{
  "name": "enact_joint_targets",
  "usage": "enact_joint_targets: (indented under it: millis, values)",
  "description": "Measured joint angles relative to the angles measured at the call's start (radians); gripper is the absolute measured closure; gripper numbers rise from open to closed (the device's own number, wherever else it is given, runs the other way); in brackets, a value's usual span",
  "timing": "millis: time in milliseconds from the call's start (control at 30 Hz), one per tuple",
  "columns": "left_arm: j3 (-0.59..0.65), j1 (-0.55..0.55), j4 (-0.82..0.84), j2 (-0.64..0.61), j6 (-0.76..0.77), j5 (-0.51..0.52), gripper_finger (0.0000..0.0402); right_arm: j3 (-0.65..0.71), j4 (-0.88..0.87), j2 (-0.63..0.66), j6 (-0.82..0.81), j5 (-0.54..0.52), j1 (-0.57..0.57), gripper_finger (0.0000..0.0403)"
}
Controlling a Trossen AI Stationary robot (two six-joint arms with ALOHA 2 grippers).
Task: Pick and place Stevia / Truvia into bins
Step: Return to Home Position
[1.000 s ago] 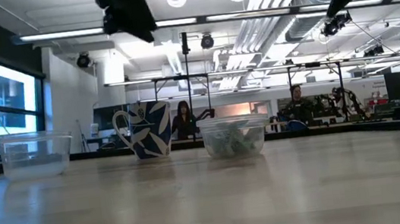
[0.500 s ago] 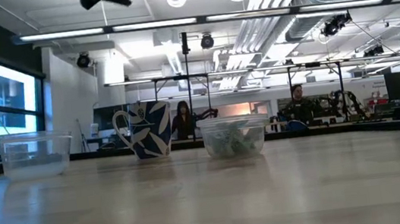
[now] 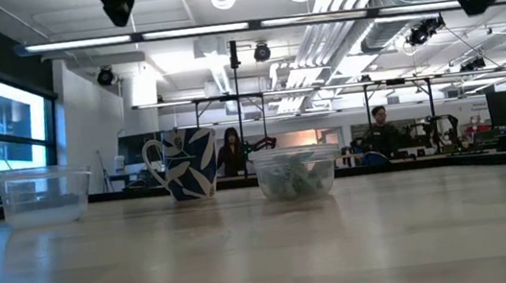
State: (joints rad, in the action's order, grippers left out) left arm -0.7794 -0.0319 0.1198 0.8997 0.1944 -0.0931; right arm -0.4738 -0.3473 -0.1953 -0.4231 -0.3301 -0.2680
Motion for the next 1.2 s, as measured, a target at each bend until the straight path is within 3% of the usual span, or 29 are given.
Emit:
enact_joint_targets:
  millis: [200, 400, 500, 800, 1200]
  values:
    - [0.200, 0.000, -0.234, -0.133, 0.003, -0.059, 0.0208, 0.125, 0.013, 0.183, 0.013, -0.019, 0.000, 0.0160]
    - [0.345, 0.000, -0.332, -0.240, 0.020, -0.082, 0.0208, 0.205, 0.047, 0.180, -0.004, -0.067, 0.000, 0.0160]
    - [0.409, -0.001, -0.402, -0.277, 0.026, -0.070, 0.0208, 0.266, 0.084, 0.194, -0.040, -0.039, 0.000, 0.0160]
    - [0.538, -0.001, -0.422, -0.381, 0.068, -0.028, 0.0208, 0.417, 0.288, 0.195, -0.055, -0.004, 0.000, 0.0160]
    - [0.724, -0.001, -0.426, -0.580, 0.125, 0.120, 0.0208, 0.424, 0.294, 0.194, 0.002, -0.015, 0.039, 0.0160]
